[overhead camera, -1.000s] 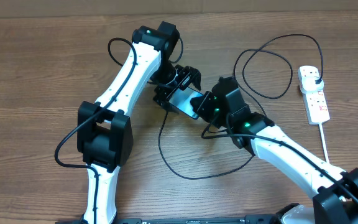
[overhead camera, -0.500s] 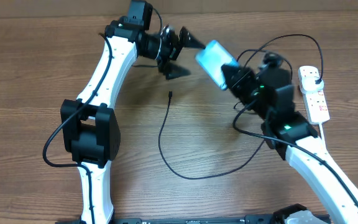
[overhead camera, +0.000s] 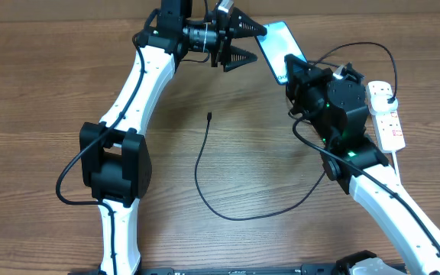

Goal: Plug charger to phone and switch on socket

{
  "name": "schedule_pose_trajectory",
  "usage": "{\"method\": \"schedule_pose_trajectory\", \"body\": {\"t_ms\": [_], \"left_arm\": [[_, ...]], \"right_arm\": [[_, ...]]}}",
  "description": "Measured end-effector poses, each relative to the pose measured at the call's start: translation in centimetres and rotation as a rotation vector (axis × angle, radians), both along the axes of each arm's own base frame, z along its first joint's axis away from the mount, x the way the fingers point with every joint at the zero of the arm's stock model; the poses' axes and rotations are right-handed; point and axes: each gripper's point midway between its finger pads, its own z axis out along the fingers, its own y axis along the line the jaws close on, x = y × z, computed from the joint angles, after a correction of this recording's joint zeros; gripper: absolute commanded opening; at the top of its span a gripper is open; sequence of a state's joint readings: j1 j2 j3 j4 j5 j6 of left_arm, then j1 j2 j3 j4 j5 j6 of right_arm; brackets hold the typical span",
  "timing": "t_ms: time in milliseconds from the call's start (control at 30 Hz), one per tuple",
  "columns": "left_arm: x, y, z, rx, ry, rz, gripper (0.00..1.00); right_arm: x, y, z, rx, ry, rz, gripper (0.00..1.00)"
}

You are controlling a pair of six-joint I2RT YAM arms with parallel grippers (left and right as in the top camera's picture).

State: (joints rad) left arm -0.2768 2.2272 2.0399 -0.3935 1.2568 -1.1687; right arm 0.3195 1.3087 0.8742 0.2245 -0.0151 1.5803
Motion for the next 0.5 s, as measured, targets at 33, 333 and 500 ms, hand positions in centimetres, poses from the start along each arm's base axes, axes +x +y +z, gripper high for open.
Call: {"method": "schedule_pose_trajectory", "body": {"t_ms": [33, 333, 500], "left_arm": [[0.1, -0.2, 0.2, -0.003, 0.001, 0.004, 0.78], [1.4, -0.4, -0.4, 0.034, 0.110, 0.103, 0.54], [2.5, -0.2, -1.0, 0.065, 0.121, 0.175, 0.48]], "right_arm": [[0.2, 0.2, 0.2, 0.019, -0.011, -0.003, 0.04], [1.4, 2.3, -1.8, 0.067, 0.017, 0.015, 0.04], [1.6, 3.4, -3.6, 0.065, 0.061, 0.030, 0.04]]}}
